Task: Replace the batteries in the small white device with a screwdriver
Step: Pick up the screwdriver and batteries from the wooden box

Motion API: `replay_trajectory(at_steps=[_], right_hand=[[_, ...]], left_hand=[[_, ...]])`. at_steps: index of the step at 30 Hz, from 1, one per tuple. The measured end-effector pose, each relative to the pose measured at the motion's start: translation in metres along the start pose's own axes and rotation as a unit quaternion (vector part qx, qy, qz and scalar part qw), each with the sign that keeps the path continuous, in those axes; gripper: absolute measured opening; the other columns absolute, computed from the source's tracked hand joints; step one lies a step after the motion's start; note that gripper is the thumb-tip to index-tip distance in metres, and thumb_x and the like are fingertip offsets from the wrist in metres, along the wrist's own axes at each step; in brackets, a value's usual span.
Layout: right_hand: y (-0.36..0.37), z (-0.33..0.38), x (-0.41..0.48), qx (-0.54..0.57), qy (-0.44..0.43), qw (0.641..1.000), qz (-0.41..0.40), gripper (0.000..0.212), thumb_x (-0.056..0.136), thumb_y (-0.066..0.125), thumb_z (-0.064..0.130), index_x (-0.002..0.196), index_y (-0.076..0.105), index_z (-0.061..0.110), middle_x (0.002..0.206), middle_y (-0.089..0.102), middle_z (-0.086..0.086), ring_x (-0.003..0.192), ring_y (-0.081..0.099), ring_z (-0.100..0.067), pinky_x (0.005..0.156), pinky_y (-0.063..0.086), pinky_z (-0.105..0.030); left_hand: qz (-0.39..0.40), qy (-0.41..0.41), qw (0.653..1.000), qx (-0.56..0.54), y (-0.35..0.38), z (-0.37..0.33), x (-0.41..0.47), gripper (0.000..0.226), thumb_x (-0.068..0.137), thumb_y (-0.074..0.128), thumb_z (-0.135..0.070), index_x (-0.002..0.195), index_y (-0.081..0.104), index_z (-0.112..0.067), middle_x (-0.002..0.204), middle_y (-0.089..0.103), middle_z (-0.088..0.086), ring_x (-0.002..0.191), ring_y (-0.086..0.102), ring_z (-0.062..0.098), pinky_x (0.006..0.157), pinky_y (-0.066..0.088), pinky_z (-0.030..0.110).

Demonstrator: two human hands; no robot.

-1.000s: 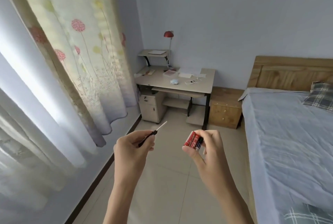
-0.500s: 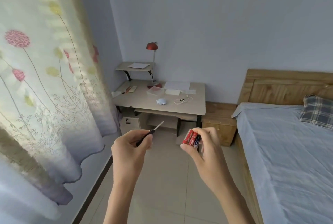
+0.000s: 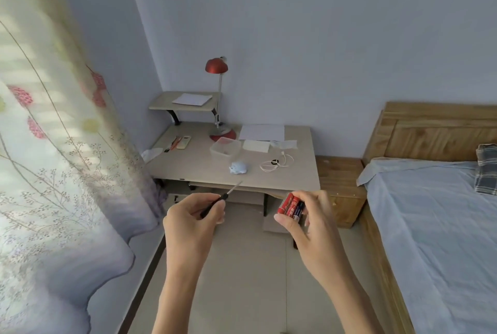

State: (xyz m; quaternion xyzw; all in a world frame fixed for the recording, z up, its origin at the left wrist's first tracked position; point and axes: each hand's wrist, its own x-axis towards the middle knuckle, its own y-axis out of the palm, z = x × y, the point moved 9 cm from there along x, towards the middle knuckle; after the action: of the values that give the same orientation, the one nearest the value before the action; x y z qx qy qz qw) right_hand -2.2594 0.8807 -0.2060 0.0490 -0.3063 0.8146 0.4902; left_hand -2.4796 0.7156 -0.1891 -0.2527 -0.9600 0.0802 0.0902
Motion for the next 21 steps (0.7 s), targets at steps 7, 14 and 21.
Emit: replay_trajectory(at_steps=[7, 14, 21], right_hand=[[0.057, -0.055, 0.156, -0.022, -0.016, 1.0, 0.013, 0.05, 0.097, 0.071, 0.05, 0.137, 0.059, 0.023, 0.125, 0.044, 0.01, 0.118, 0.055, -0.006, 0.089, 0.049, -0.007], [0.085, -0.098, 0.306, -0.022, -0.027, 0.999, 0.011, 0.049, 0.098, 0.073, 0.046, 0.139, 0.059, 0.022, 0.128, 0.043, 0.01, 0.123, 0.055, -0.015, 0.104, 0.048, -0.026], [0.127, -0.163, 0.403, -0.055, 0.005, 0.998, 0.038, 0.047, 0.1, 0.075, 0.04, 0.139, 0.059, 0.019, 0.129, 0.043, 0.005, 0.118, 0.054, -0.011, 0.101, 0.046, -0.016]], left_hand=[[-0.005, 0.025, 0.999, 0.023, 0.052, 0.003, 0.148, 0.013, 0.09, 0.081, -0.006, 0.094, 0.083, -0.018, 0.076, 0.081, -0.003, 0.07, 0.079, 0.016, 0.08, 0.068, 0.046], [-0.013, 0.061, 0.997, 0.043, 0.106, -0.017, 0.285, 0.016, 0.09, 0.081, -0.007, 0.094, 0.083, -0.022, 0.077, 0.081, -0.009, 0.068, 0.077, 0.011, 0.072, 0.063, 0.025], [0.008, 0.034, 0.998, 0.056, 0.153, 0.006, 0.388, 0.013, 0.09, 0.082, -0.009, 0.094, 0.083, -0.022, 0.077, 0.08, -0.009, 0.07, 0.077, 0.007, 0.071, 0.059, 0.015]])
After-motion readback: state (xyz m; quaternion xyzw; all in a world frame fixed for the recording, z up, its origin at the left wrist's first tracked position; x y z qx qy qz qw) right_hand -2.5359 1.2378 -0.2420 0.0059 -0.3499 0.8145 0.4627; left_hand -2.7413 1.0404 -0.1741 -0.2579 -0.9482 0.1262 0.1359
